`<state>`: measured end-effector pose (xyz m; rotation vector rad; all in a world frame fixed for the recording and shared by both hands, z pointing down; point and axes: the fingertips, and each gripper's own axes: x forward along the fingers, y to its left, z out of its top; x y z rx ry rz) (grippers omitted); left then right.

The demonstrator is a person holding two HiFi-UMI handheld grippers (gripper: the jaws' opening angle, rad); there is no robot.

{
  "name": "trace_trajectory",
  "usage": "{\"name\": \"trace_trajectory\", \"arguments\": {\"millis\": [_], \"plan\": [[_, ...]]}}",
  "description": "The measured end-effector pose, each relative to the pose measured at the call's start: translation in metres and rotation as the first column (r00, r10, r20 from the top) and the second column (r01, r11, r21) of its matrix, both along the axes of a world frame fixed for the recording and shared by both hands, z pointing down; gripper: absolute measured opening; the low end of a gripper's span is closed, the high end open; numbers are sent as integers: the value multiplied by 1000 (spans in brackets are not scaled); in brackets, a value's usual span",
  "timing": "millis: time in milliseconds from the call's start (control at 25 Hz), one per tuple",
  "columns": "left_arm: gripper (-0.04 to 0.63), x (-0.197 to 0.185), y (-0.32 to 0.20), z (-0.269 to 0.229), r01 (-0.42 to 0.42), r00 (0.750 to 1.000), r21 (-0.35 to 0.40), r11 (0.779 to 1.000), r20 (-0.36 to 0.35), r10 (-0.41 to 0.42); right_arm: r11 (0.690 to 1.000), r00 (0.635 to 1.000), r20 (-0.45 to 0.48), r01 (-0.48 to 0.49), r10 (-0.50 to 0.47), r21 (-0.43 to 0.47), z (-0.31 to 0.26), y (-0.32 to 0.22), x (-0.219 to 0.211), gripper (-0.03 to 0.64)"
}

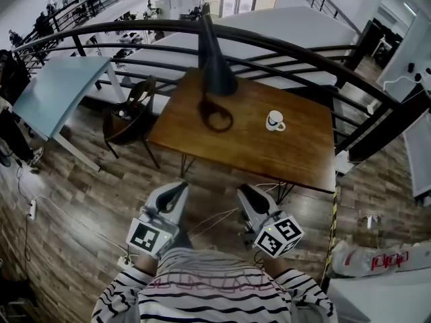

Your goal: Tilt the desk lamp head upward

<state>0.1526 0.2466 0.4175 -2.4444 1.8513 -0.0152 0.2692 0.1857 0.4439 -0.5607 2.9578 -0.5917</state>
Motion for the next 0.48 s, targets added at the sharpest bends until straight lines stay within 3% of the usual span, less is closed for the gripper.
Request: {"name": "trace_trajectory", "arguments": {"millis": [240,480], "plan": [[32,-15,-47,4,-48,999,-8,999,-12,48,999,999,6,-37,37,-5,3,-37,-15,80],[36,-87,-123,10,-122,992,-24,992,-26,121,997,997,4,-72,72,-2,3,-102,-89,161]]}}
